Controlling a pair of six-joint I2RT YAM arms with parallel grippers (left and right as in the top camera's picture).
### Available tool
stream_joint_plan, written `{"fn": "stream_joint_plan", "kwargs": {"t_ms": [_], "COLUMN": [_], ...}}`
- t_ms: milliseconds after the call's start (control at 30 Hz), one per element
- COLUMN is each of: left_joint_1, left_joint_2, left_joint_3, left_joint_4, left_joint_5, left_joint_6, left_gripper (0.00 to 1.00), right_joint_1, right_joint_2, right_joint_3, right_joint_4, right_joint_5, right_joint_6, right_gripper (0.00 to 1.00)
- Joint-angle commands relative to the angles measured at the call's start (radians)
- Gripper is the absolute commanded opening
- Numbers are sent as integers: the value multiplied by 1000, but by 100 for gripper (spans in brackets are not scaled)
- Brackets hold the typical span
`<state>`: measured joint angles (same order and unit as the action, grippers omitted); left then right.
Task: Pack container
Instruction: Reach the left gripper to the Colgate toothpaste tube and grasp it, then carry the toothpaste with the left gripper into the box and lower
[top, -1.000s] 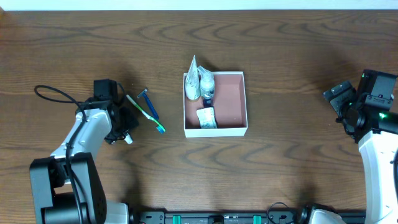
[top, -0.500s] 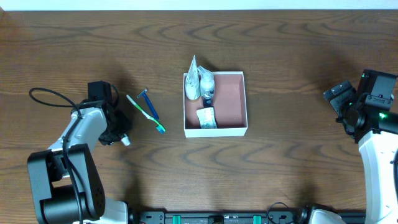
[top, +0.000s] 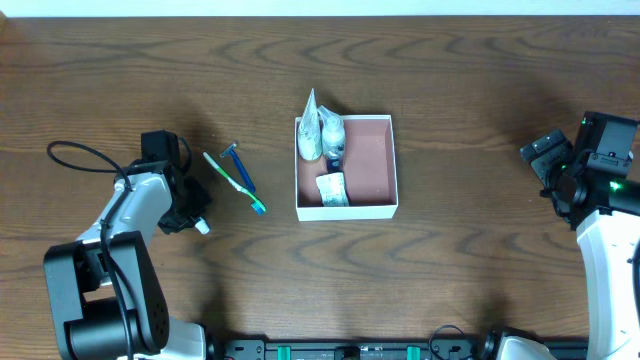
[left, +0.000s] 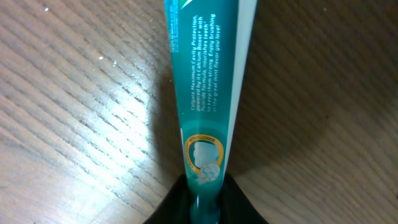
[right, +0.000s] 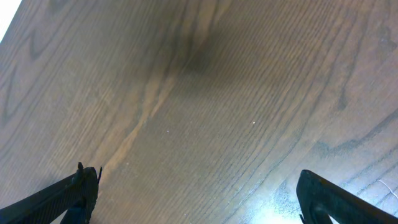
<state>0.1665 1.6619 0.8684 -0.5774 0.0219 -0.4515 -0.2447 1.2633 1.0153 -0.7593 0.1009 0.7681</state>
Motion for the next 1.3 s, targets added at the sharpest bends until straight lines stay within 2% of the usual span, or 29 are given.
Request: {"fn": "stream_joint_plan", "kwargs": {"t_ms": [0, 167, 300, 700, 867, 1067, 1267], "left_joint_1": [2, 3, 2, -53, -171, -402, -626], "left_joint_2": [6, 2, -14, -187, -301, -423, -441], "left_joint_3": [9, 10, 40, 303, 364, 372, 372], "left_joint_4": [-17, -23, -43, -262, -286, -193, -68], "left_joint_5": [-11, 6, 74, 285, 302, 293, 168], "left_joint_6": [-2, 10, 43, 258, 284, 301, 190], "left_gripper": [11, 11, 11, 11, 11, 11, 11], "right_joint_1": [-7, -7, -7, -7, -7, -7, -7], "right_joint_2": [3, 3, 3, 3, 3, 3, 3], "right_joint_3": [10, 10, 10, 10, 10, 10, 10], "right_joint_4": [0, 0, 0, 0, 0, 0, 0], "right_joint_5": [3, 3, 3, 3, 3, 3, 3], "right_joint_6": [-14, -14, -14, -14, -14, -14, -14], "right_gripper": [99, 99, 99, 99, 99, 99, 99]}}
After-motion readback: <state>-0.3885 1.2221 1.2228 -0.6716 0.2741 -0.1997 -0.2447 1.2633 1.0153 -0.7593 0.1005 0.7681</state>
